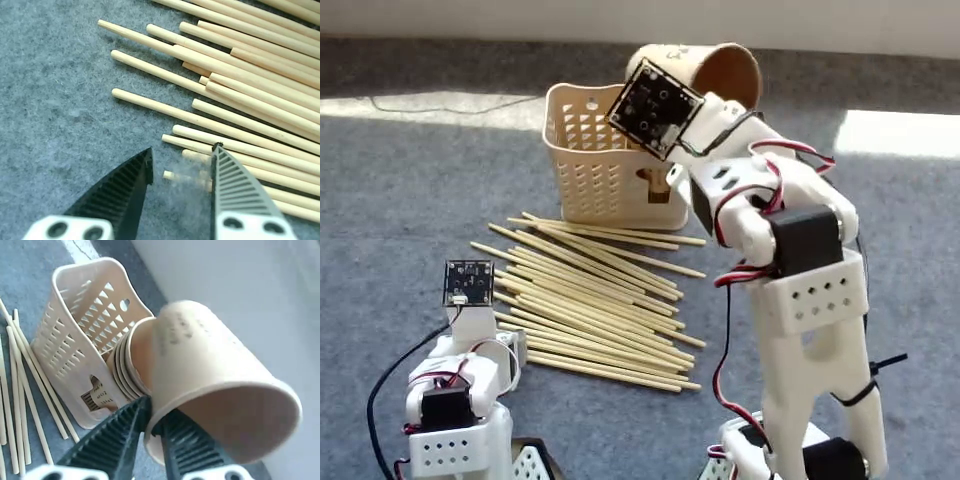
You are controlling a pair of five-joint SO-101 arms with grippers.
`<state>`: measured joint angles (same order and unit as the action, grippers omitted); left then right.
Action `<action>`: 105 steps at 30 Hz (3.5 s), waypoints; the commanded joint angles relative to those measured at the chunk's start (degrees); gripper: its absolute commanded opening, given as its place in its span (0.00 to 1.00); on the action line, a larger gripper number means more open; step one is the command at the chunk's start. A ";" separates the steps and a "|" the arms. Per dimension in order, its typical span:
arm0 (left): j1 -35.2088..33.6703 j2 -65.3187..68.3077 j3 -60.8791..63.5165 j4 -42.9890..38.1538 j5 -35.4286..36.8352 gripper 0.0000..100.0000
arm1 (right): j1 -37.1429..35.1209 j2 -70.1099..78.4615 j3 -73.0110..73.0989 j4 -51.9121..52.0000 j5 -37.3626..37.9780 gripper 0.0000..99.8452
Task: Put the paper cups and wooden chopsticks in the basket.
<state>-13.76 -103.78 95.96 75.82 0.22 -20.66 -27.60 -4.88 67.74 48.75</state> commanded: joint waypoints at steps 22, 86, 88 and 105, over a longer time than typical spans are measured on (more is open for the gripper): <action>0.92 -0.66 1.19 0.26 0.53 0.19 | -0.75 -3.38 -2.07 -0.22 -0.62 0.16; 0.92 -0.66 1.19 0.26 0.53 0.19 | -8.75 -33.27 38.81 -3.82 -22.51 0.02; 0.92 -0.66 1.19 0.26 0.53 0.19 | -8.75 -36.44 43.21 -3.82 -22.51 0.02; 0.92 -0.66 1.19 0.26 0.53 0.19 | -6.37 -65.71 73.89 -3.56 -22.51 0.02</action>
<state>-13.76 -103.78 96.04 75.82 0.22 -29.71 -89.14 66.86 64.13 26.68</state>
